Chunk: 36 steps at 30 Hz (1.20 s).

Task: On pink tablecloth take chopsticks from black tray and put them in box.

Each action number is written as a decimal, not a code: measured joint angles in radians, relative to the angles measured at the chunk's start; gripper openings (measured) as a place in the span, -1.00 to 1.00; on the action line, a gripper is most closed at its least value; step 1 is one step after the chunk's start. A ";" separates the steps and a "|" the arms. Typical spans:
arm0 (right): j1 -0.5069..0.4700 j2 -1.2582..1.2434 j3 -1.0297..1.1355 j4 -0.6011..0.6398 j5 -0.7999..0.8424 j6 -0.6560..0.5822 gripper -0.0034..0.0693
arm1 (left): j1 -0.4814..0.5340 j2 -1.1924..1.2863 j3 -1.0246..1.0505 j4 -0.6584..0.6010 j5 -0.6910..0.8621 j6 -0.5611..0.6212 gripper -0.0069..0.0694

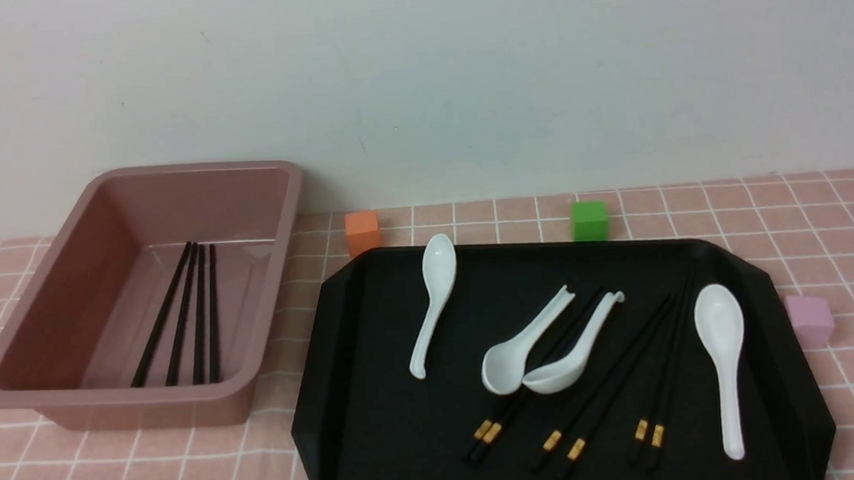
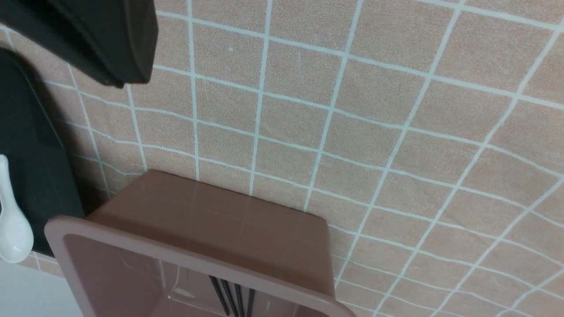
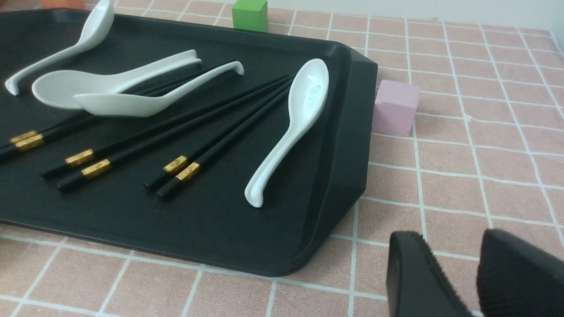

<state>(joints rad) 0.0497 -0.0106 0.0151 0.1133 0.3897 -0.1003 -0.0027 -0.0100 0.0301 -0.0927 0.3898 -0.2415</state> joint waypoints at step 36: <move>0.000 0.000 0.000 0.000 0.000 0.000 -0.25 | 0.001 0.000 0.000 0.000 0.001 -0.002 -0.77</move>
<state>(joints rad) 0.0497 -0.0106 0.0151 0.1133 0.3897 -0.1003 -0.0014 -0.0100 0.0301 -0.0927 0.3906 -0.2438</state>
